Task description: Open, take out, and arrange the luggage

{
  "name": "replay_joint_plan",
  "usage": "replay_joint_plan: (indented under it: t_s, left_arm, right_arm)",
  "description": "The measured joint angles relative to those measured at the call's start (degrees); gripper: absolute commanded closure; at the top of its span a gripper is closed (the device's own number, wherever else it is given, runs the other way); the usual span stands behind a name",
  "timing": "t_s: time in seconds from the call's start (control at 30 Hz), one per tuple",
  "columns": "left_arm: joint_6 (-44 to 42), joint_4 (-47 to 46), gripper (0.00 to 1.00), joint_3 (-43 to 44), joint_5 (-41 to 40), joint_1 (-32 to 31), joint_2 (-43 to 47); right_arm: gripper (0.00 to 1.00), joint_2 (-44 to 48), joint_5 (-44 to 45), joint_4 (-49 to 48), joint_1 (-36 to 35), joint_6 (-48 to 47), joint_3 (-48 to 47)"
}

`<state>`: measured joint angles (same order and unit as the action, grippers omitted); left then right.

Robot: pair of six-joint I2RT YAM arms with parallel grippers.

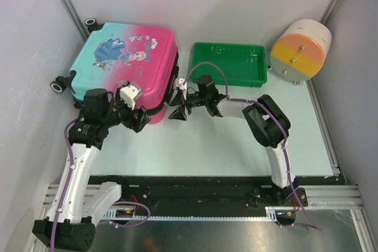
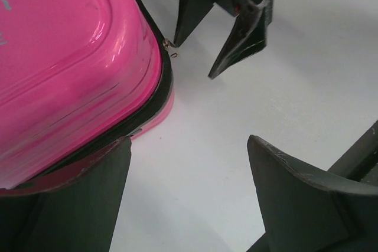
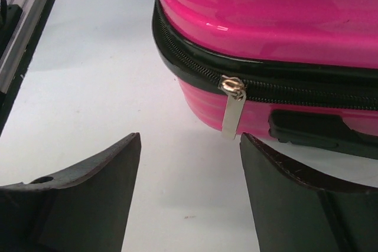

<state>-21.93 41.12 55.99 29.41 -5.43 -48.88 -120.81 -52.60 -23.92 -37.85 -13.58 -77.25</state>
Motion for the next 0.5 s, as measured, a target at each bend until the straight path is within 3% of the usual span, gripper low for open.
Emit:
replay_joint_plan:
  t_s: [0.2,0.37,0.47,0.5]
  left_arm:
    - [1.1,0.0,0.15,0.0,1.3,0.0,-0.4]
    - [1.5,0.0,0.15,0.0,1.4,0.0,-0.7]
    - [1.6,0.1,0.16,0.0,1.4,0.0,-0.7]
    - [1.7,0.1,0.16,0.0,1.4,0.0,-0.8]
  right_arm:
    - [0.34,-4.4,0.1,-4.8,-0.8,5.1,-3.2]
    - [0.49,-6.3,0.0,-7.7,-1.1,9.2,-5.3]
    - [0.65,-6.4,-0.3,-8.6,-1.1,11.8,-5.4]
    - [0.76,-6.4,-0.4,-9.0,-1.2,12.6,-5.4]
